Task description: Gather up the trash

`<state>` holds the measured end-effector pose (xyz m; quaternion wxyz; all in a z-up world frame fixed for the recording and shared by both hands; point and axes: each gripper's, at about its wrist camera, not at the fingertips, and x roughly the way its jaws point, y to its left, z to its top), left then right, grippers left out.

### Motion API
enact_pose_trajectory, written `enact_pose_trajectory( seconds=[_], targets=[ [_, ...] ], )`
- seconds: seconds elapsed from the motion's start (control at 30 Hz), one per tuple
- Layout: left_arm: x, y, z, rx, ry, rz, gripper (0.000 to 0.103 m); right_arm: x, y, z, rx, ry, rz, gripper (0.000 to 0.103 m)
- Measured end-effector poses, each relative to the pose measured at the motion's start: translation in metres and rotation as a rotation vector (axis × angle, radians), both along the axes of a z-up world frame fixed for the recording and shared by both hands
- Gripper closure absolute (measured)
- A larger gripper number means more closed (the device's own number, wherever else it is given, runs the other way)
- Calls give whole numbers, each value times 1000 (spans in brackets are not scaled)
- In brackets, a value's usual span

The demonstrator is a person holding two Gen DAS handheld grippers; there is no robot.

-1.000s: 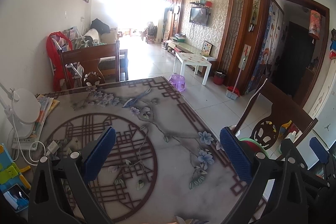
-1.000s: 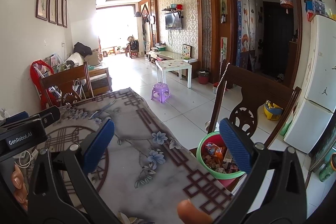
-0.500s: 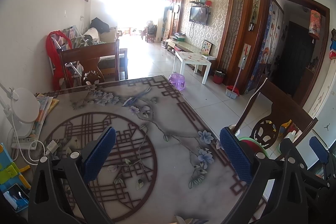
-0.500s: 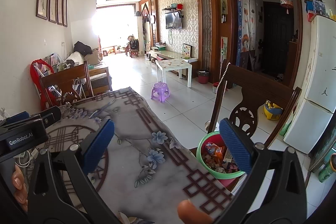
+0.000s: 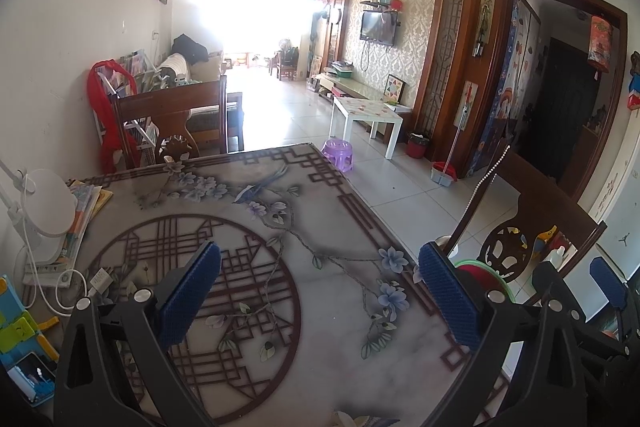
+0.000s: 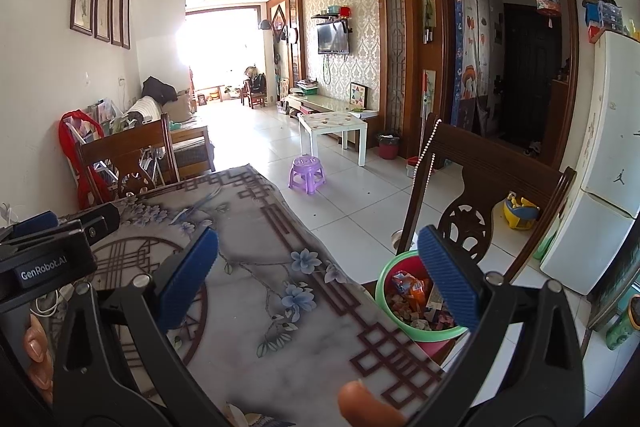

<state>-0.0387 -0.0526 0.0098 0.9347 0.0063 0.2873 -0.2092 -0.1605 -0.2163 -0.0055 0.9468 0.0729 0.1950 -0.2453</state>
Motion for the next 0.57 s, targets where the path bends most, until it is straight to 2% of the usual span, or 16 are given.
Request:
enact_pose_trajectory(
  seconds=[0.3,0.47,0.57],
  targets=[
    [-3,3,-4,-5,5,1,8,0,1,0,0,4,4,5],
    [0,12,-7,-26,33,38,8,0,2,5,-1,8,9,5],
    [-3,15,-6,-13,25,50,8,0,1,7,-2,10,3,5]
  ],
)
